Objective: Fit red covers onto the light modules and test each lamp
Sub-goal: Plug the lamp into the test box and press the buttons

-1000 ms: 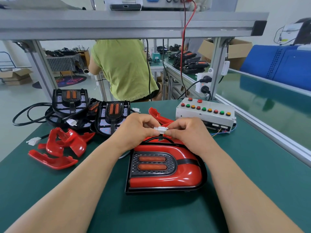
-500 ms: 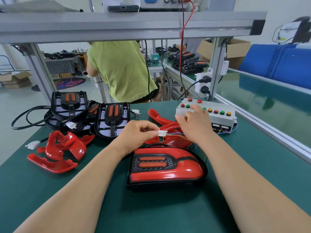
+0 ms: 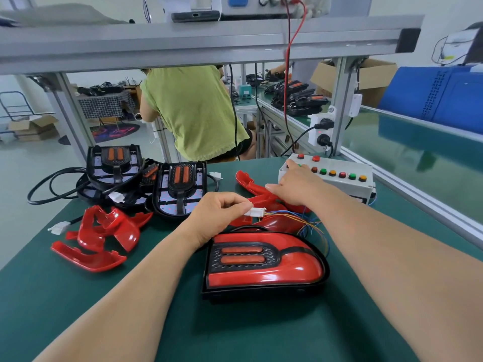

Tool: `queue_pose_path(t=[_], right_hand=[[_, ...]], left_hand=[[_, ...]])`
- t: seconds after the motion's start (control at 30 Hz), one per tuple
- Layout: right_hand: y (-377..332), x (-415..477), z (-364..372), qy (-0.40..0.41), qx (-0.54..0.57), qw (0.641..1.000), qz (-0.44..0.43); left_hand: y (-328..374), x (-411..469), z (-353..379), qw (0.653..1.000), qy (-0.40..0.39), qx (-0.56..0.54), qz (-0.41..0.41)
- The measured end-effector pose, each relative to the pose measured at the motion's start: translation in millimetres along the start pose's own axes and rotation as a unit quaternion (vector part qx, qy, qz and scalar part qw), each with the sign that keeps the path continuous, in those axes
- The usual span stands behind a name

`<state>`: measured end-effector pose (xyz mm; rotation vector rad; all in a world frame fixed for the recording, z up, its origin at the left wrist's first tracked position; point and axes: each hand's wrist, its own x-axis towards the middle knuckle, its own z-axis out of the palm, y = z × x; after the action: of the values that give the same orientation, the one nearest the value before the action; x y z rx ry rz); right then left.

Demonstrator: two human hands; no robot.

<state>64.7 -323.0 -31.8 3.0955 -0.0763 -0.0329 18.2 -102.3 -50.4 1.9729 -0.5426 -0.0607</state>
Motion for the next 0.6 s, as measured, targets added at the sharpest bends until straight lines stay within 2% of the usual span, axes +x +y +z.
queue_pose_path(t=[0.6], right_hand=[[4.3,-0.1,-0.5,-0.011,0.012,1.0,-0.004]], left_hand=[[-3.3,2.3,-2.6,1.0,-0.01,0.017,0.008]])
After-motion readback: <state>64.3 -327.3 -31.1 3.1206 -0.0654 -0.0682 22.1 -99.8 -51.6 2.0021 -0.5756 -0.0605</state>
